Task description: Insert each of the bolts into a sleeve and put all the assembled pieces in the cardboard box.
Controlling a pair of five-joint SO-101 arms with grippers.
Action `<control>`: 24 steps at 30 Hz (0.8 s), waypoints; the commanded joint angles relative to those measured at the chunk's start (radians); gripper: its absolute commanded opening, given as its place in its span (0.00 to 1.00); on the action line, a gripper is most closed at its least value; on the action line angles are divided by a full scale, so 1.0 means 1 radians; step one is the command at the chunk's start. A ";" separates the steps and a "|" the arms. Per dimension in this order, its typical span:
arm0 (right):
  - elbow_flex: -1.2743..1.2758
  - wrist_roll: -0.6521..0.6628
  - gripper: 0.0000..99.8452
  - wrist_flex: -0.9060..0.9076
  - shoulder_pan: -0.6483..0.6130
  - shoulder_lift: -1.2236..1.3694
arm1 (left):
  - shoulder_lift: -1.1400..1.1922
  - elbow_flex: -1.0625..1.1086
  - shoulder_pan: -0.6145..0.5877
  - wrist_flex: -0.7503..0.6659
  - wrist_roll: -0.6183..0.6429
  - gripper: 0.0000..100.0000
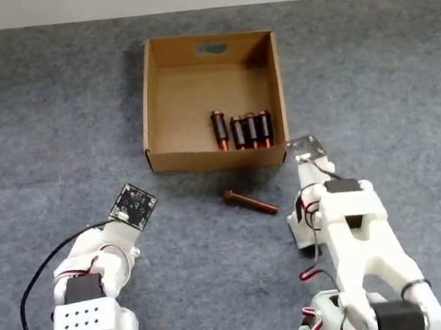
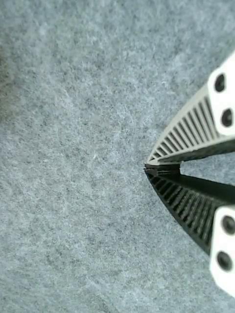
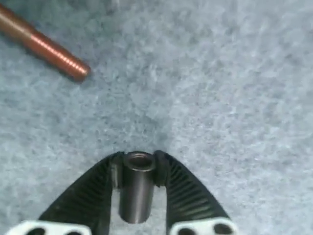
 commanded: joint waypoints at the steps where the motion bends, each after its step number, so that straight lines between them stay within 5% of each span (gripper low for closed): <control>1: -0.013 0.011 0.14 -0.015 -0.013 0.045 | -0.008 -0.005 0.010 -0.018 -0.009 0.01; 24: -0.111 0.012 0.14 0.120 -0.010 0.062 | -0.008 -0.005 -0.010 -0.018 -0.009 0.01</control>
